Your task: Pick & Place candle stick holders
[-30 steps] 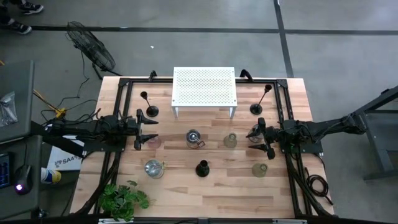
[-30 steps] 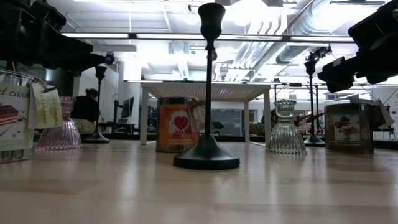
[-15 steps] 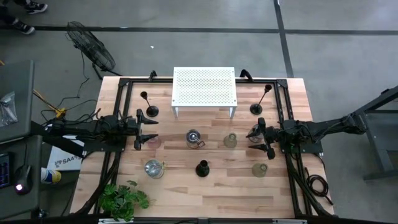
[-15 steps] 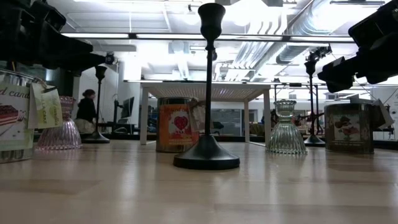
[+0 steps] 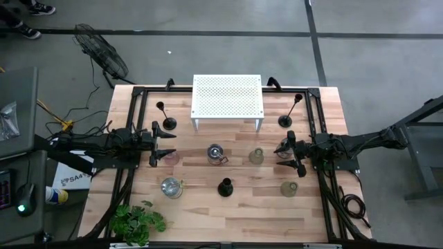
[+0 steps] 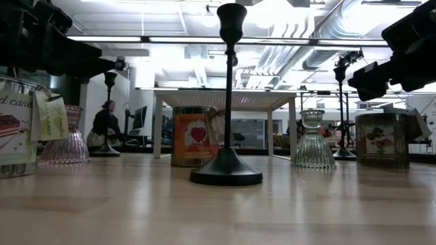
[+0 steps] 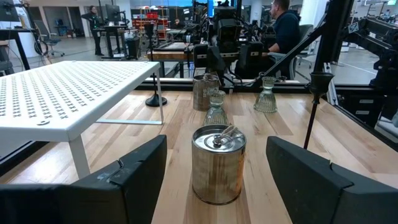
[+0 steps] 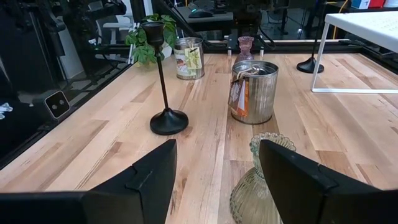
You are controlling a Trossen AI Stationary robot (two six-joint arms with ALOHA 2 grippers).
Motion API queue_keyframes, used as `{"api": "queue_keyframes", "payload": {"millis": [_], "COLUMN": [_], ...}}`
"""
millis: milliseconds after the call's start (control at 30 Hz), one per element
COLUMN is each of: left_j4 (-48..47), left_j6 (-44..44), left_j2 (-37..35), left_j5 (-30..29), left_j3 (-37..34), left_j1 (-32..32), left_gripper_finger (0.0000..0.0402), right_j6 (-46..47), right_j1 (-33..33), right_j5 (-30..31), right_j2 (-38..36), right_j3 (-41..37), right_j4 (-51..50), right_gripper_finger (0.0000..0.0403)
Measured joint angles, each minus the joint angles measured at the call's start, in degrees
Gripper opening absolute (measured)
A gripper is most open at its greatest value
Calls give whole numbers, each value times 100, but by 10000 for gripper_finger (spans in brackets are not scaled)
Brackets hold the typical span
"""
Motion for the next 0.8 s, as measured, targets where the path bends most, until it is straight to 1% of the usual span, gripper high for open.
{"api": "queue_keyframes", "payload": {"millis": [167, 300, 500, 667, 800], "left_j4": [-1, 0, 0, 0, -1], "left_j6": [0, -2, -2, -1, -2], "left_j2": [2, 1, 2, 2, 2], "left_j5": [1, 0, -1, 1, 2], "left_j3": [0, 0, 0, 0, 0], "left_j1": [0, 2, 0, 0, 1], "left_gripper_finger": [269, 269, 269, 269, 269], "right_j6": [859, 1589, 1579, 1704, 2664], "right_j1": [2, 2, 0, 2, 0], "right_j5": [-188, -178, -146, -141, 209], "right_j2": [-1, -3, -3, -3, -3], "right_j3": [0, 15, 29, 37, 45], "right_j4": [267, 860, 1929, 1982, 1976], "right_gripper_finger": [221, 221, 221, 221, 221]}}
